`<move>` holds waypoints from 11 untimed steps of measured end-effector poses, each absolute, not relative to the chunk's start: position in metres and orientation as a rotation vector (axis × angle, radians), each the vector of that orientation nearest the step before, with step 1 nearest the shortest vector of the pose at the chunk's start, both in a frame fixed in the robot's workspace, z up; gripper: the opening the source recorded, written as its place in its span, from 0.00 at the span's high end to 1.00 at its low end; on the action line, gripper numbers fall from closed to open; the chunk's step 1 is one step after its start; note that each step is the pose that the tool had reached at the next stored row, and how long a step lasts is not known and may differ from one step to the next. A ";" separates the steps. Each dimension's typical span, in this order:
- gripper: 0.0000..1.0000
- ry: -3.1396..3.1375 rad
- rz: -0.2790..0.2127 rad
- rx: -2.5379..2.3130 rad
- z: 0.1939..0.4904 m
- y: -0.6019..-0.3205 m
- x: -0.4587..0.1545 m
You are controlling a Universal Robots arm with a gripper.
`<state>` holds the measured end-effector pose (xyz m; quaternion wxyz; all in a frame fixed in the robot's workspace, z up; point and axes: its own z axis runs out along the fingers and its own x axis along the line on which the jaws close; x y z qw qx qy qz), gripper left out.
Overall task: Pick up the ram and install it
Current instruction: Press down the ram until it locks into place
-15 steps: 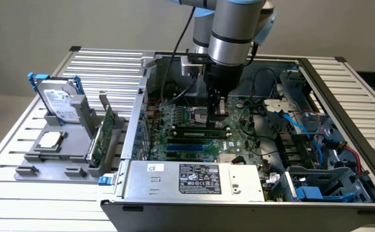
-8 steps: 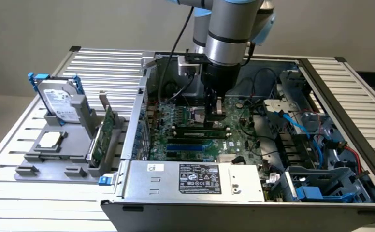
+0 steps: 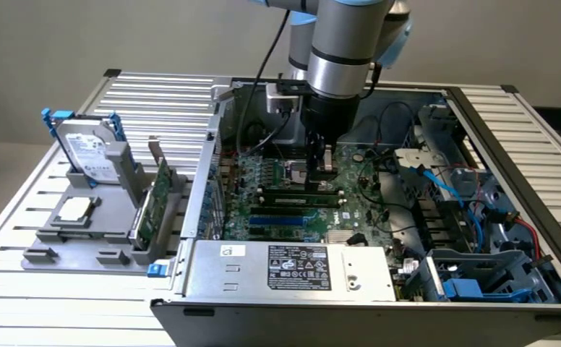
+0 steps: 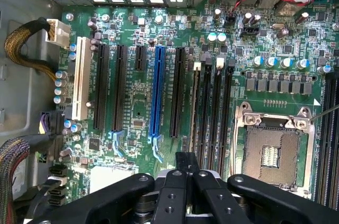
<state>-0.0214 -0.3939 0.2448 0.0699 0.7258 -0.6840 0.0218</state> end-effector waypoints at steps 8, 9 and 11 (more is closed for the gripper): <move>0.89 -2.091 0.063 2.151 0.245 -0.397 -0.021; 0.89 -2.105 0.061 2.137 0.245 -0.397 -0.021; 0.89 -2.136 0.058 2.105 0.245 -0.397 -0.021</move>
